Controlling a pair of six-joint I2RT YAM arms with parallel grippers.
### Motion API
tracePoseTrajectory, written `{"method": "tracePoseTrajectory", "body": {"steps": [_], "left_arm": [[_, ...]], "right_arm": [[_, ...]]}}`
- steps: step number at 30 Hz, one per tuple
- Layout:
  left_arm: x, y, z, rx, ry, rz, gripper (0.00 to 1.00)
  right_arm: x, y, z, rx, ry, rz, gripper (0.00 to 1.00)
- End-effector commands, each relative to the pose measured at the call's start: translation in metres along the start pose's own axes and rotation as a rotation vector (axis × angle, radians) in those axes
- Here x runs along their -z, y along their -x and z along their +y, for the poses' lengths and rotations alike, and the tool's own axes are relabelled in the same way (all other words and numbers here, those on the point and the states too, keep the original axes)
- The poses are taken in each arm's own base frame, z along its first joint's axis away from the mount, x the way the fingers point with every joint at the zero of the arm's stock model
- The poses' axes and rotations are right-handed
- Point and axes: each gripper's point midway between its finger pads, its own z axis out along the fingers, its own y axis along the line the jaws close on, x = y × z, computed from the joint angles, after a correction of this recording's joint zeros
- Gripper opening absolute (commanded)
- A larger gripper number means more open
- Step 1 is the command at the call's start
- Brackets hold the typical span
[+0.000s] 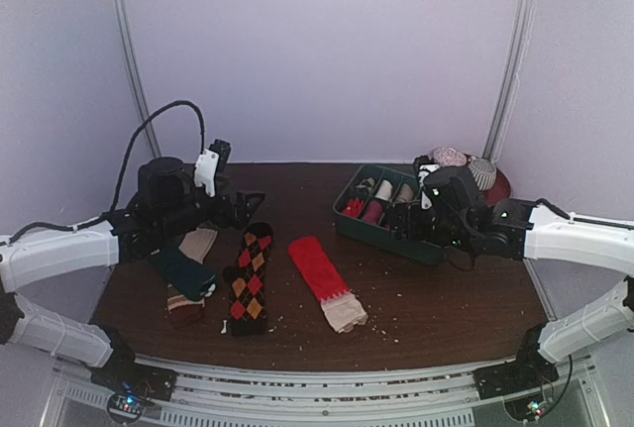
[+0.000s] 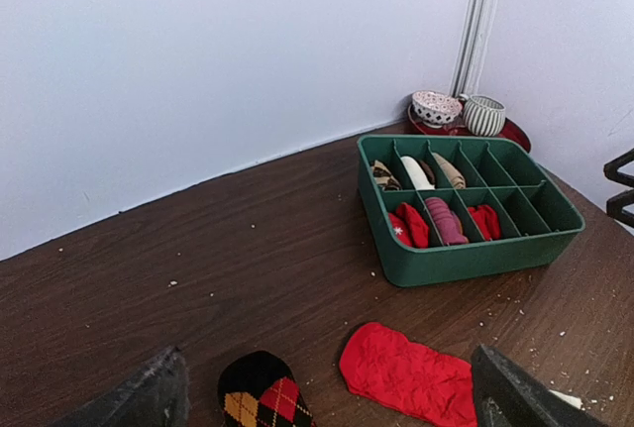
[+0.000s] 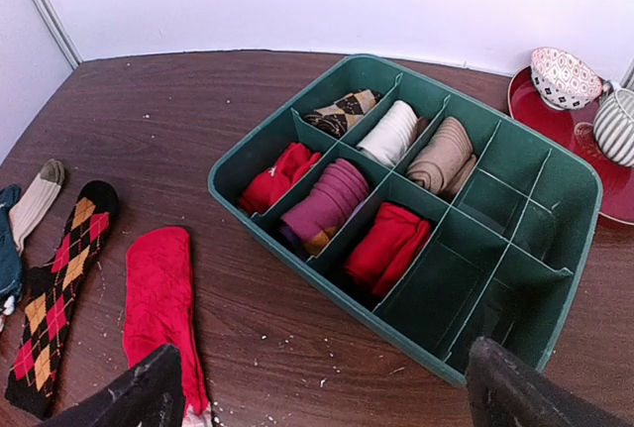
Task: Roll the socks
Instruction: Roll a pair of socks at the center of the board.
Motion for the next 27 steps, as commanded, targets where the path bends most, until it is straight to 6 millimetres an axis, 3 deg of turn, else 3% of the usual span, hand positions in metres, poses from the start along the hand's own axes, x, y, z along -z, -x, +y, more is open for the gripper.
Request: {"method": "tracePoseTrajectory", "body": {"steps": [1,6,9,12,18,27], "left_arm": [[0.0,0.016,-0.001,-0.001,-0.011,-0.049,0.98],[0.006,0.023,-0.012,0.0,-0.076,-0.081,0.98],[0.008,0.023,-0.015,0.007,-0.096,-0.083,0.98],[0.008,0.019,-0.016,0.014,-0.105,-0.063,0.98],[0.008,0.008,-0.019,0.031,-0.12,-0.032,0.98],[0.008,-0.018,-0.018,0.026,-0.125,0.008,0.98]], "right_arm": [[0.006,-0.001,0.0,0.071,0.034,0.003,1.0],[0.008,-0.015,0.018,0.213,0.173,-0.011,1.0],[0.011,-0.021,0.038,0.293,0.302,-0.051,1.0],[0.012,-0.043,0.054,0.413,0.432,-0.089,1.0],[0.012,-0.109,0.086,0.65,0.677,-0.016,0.92],[0.045,-0.15,0.115,0.936,0.878,-0.03,0.88]]}}
